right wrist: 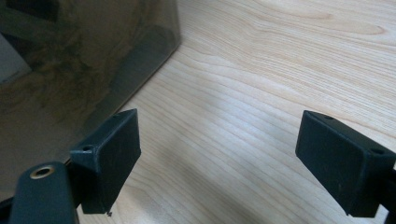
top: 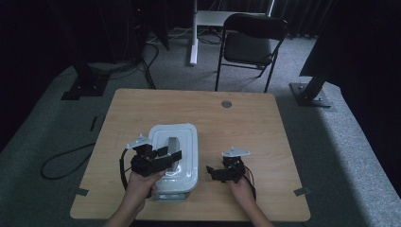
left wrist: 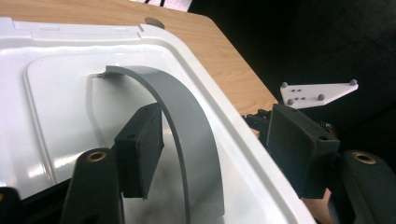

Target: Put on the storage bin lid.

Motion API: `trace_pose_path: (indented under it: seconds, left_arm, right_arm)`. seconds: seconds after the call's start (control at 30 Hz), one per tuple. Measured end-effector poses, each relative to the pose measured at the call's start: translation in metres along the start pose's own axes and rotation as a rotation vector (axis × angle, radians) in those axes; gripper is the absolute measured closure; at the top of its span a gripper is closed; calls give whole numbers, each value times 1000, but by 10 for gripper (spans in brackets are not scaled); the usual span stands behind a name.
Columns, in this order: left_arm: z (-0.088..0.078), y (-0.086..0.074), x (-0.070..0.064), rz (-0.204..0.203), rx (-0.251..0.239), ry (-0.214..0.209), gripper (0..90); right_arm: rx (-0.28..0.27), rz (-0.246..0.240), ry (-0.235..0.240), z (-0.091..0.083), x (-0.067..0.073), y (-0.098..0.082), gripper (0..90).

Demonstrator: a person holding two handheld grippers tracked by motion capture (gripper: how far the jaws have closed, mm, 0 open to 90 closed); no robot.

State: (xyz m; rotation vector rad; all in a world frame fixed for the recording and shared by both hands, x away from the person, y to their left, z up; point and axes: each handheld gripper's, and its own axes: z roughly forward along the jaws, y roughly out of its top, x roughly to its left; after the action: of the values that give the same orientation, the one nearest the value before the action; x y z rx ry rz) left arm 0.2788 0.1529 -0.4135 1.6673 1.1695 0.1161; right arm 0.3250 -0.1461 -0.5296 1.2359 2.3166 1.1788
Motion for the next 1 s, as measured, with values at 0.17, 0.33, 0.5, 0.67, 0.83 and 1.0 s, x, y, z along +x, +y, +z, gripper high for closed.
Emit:
trace_pose_path:
  seconds: [0.17, 0.33, 0.5, 0.67, 0.83, 1.0]
  left_arm:
    - [-3, 0, 4, 1, 11, 3, 349]
    - [1, 1, 6, 39, 72, 30, 303]
    - [-3, -5, 9, 69, 110, 40, 288]
    - [-1, -1, 15, 68, 108, 46, 289]
    - [8, 1, 13, 117, 154, 16, 291]
    - [14, 3, 8, 182, 188, 25, 296]
  right_arm:
    - [-7, 9, -5, -2, -3, 0, 133]
    - [-3, 7, -14, -2, -4, 1, 133]
    - [-7, 6, -13, -3, -4, 0, 133]
    - [1, 19, -5, -1, -6, 0, 133]
    - [-61, 32, 14, -14, -2, 13, 133]
    - [-71, 57, 5, -17, -8, 12, 133]
